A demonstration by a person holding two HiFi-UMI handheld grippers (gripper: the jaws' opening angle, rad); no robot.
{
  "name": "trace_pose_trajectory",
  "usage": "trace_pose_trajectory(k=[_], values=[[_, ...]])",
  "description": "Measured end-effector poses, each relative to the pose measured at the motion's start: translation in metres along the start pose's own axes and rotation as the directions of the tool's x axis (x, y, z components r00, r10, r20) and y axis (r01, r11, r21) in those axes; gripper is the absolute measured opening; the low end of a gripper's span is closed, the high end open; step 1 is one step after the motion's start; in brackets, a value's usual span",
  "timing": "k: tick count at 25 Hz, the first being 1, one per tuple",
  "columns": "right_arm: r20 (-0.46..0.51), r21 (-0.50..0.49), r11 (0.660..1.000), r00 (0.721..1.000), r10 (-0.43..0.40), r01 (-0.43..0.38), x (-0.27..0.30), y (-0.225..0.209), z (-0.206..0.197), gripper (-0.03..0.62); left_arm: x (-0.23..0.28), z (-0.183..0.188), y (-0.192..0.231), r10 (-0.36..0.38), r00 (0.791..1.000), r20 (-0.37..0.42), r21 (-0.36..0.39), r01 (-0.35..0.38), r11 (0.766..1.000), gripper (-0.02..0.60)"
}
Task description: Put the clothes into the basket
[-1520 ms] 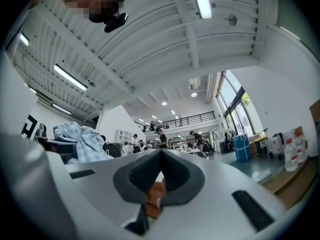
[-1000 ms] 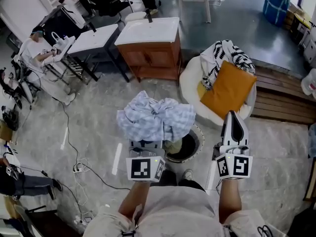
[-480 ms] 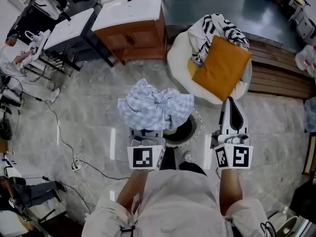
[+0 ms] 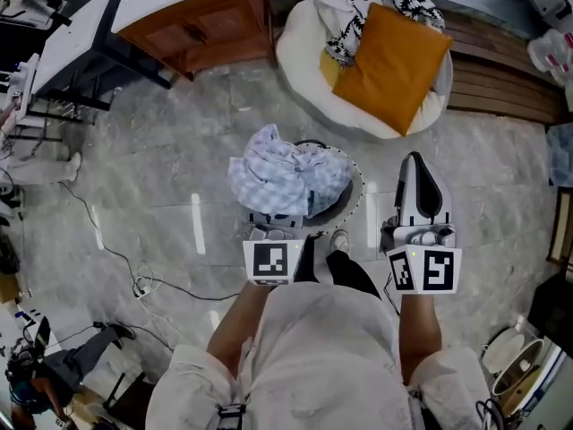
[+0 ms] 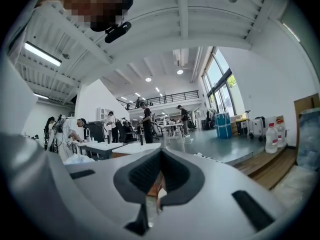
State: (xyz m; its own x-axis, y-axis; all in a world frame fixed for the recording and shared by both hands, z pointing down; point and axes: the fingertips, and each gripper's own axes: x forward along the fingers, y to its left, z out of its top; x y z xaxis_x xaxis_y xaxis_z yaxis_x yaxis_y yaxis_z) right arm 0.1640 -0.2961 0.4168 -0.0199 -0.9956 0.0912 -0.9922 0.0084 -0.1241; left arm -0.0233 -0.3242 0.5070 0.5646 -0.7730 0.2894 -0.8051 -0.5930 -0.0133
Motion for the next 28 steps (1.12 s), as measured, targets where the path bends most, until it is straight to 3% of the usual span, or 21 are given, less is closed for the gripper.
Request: trace_pose_trajectory(k=[5,14,16,20,25,28], values=[[-0.038,0.114,0.993,0.999,-0.018,0.022,0.002,-0.006,-0.015,-0.012,0.030,-0.083,-0.008,-0.062,0.979,-0.197,-0.033,0.057,0.998,0.150],[-0.106,0.097,0.994,0.993,-0.045,0.055,-0.008,-0.023,-0.048,-0.012,0.070,-0.216,-0.033,-0.118,0.885,-0.450,-0.082,0.090,0.993,0.149],[-0.120,0.092,0.994,0.991,-0.051,0.063,-0.012,-0.027,-0.054,-0.012,0.078,-0.246,-0.042,-0.129,0.849,-0.512,-0.074,0.106,0.992,0.149],[-0.139,0.073,0.993,0.987,-0.077,0.088,-0.027,-0.033,-0.063,-0.012,0.084,-0.309,-0.064,-0.164,0.738,-0.655,-0.092,0.138,0.986,0.149],[-0.158,0.075,0.991,0.983,-0.097,0.110,-0.042,-0.041,-0.069,-0.012,0.086,-0.359,-0.085,-0.194,0.614,-0.766,-0.131,0.146,0.981,0.150],[-0.169,0.075,0.989,0.979,-0.110,0.124,-0.052,-0.046,-0.077,-0.012,0.088,-0.378,-0.093,-0.208,0.568,-0.796,-0.196,0.084,0.977,0.150]])
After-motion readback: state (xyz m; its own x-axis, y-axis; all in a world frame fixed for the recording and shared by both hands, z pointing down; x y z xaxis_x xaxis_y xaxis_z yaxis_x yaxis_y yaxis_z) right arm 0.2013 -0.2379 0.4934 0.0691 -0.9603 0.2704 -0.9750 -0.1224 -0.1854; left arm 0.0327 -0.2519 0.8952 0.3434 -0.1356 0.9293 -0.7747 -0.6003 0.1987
